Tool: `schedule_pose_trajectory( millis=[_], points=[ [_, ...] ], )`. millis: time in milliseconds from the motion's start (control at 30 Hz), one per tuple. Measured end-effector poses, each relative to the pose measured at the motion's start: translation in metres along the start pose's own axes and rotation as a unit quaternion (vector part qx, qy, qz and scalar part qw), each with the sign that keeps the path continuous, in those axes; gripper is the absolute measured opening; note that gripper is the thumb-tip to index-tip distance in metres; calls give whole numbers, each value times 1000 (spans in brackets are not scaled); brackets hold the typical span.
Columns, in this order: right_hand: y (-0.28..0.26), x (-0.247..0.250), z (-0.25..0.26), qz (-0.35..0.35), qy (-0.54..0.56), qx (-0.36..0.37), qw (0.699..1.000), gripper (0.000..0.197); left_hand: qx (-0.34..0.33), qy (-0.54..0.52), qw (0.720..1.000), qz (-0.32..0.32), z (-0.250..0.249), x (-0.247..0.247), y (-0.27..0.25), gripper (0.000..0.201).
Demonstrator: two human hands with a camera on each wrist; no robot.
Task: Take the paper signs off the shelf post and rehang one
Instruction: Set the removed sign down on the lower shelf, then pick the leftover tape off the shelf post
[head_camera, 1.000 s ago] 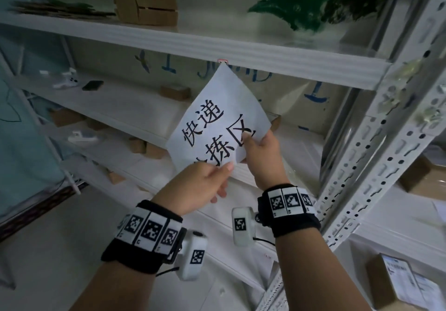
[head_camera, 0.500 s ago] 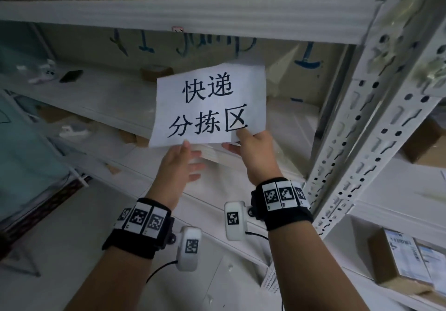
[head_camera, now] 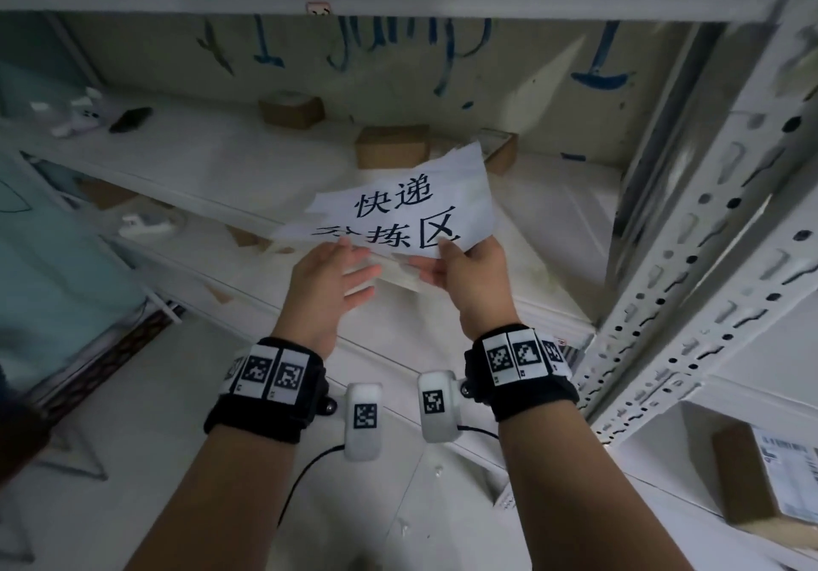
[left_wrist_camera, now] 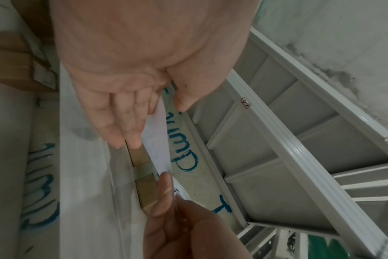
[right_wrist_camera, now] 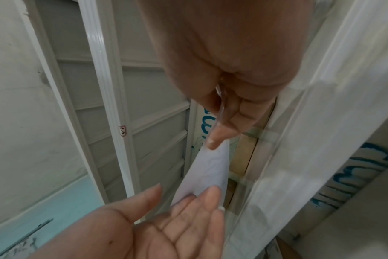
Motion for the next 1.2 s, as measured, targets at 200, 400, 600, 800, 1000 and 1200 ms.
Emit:
schedule_pose_trajectory(
  millis=[200, 400, 600, 800, 1000, 1200],
  points=[
    [11, -6, -7, -83, 41, -21, 996, 23, 4, 60, 998, 14, -10, 9, 39, 15],
    [18, -15, -29, -149, 7, -77, 986, 18, 30, 92, 993, 64, -4, 22, 75, 32],
    [15, -6, -36, -229, -50, -74, 969, 11, 35, 117, 986, 110, 8, 26, 93, 26],
    [5, 8, -31, -243, -167, -189, 937, 55, 49, 225, 959, 163, 11, 25, 92, 30],
    [-2, 2, -24, -173, -246, -256, 919, 59, -16, 338, 915, 220, -15, -16, 73, 41],
    [-11, -10, 53, -127, -323, -214, 913, 44, -169, 369, 878, 255, -68, -84, 29, 34]
  ],
)
Point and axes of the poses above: each hand's wrist, its own y-axis towards the middle knuckle, its own x-axis out of the back of the hand, z = x × y, the point moved 8 cm from there along y, towards the middle knuckle, and after that the axes turned 11 degrees about z, right-handed, at the moved point
